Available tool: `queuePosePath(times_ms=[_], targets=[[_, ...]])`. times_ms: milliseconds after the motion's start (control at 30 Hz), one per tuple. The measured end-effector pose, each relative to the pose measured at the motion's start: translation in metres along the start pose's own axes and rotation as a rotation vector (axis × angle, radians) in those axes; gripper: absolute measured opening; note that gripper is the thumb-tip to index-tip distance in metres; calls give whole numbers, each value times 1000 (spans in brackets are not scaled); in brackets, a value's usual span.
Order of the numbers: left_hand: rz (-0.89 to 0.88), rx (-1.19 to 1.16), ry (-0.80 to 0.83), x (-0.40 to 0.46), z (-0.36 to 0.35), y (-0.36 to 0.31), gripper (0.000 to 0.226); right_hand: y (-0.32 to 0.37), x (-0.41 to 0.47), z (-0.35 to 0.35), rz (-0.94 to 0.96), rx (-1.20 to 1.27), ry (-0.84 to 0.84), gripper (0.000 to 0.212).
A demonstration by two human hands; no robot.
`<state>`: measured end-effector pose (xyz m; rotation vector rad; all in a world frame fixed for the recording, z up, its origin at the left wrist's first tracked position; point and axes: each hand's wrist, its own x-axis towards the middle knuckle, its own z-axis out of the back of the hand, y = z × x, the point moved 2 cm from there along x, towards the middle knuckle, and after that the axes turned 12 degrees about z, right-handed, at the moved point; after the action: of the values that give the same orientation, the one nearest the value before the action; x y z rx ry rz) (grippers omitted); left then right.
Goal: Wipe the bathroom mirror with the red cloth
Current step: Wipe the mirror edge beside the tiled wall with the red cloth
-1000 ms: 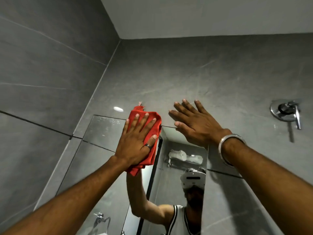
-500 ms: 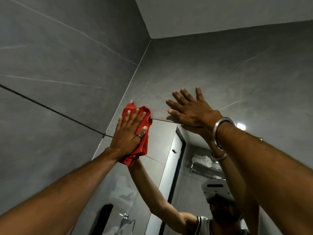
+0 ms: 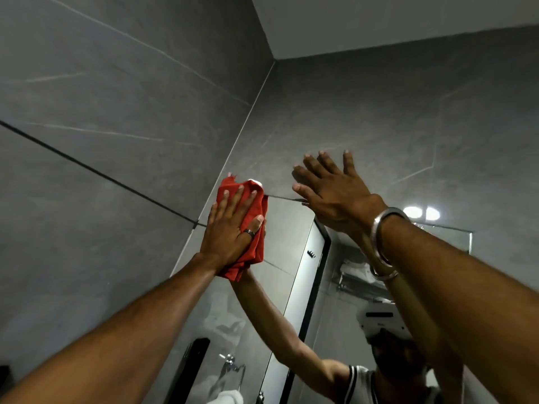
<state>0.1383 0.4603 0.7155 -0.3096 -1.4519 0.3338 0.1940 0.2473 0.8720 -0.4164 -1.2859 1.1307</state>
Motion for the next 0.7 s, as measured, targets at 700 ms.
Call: queuePosePath(times_ms=[700], targets=[[70,115,110,-275,-23,124,64,268,-182,-77,147,91,-12,77]])
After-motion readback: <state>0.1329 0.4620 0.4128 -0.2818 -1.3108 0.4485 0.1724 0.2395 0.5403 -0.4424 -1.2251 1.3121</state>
